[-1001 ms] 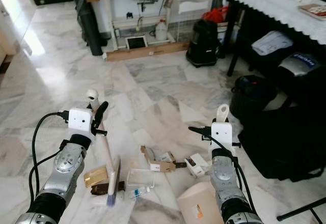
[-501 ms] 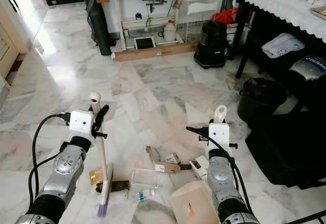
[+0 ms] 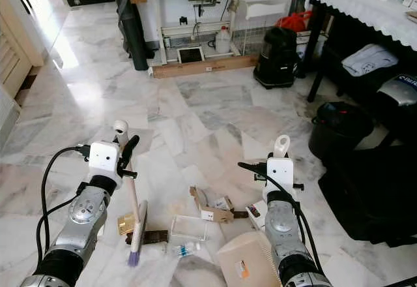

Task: Sweep floor

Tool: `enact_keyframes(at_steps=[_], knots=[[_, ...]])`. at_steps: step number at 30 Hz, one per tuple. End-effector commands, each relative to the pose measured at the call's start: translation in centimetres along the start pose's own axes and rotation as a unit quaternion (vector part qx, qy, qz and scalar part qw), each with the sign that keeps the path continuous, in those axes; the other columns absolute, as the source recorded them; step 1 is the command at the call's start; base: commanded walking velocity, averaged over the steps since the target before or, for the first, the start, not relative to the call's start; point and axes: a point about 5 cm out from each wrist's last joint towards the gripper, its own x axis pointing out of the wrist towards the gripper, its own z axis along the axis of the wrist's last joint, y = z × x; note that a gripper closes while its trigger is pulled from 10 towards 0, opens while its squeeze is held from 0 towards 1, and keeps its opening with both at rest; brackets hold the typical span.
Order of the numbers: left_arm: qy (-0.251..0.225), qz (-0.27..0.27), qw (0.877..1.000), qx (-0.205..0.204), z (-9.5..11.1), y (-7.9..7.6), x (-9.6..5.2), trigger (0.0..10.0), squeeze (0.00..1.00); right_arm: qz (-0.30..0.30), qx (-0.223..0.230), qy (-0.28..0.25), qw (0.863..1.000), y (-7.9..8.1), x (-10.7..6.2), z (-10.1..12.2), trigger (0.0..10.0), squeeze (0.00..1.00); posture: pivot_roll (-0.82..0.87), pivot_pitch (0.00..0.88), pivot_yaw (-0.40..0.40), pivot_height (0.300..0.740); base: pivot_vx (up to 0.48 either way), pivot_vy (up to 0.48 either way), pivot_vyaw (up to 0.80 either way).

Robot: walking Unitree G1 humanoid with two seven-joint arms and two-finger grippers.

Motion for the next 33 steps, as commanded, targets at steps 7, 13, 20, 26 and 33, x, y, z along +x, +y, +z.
enact_keyframes(at_steps=[7,13,20,26,33], knots=[[-0.014,0.005,1.000,0.005,0.6,0.5,0.2,10.0,0.00,0.000,0.001,-0.013,1.000,0.1,0.3,0.6,10.0,0.00,0.06,0.000,0.043,0.740,0.000,0.000,0.00],[0.037,0.073,0.985,-0.154,-1.0,3.1,-0.3,10.0,0.00,-0.059,0.074,0.003,0.996,-0.8,0.1,0.2,10.0,0.00,0.07,0.000,0.076,0.740,0.000,0.000,0.00],[0.023,0.056,0.993,-0.104,-0.4,2.8,0.0,10.0,0.00,-0.056,0.069,0.005,0.996,-0.8,0.4,0.3,10.0,0.00,0.07,0.000,0.071,0.740,0.000,0.000,0.00],[0.014,0.048,0.993,-0.102,0.1,2.8,0.4,10.0,0.00,-0.056,0.070,0.003,0.996,-0.9,0.6,0.5,10.0,0.00,0.07,0.000,0.067,0.740,0.000,0.000,0.00],[0.015,0.047,0.994,-0.098,0.0,2.9,0.2,10.0,0.00,-0.053,0.068,0.002,0.996,-0.8,0.7,0.6,10.0,0.00,0.07,0.000,0.062,0.740,0.000,0.000,0.00]])
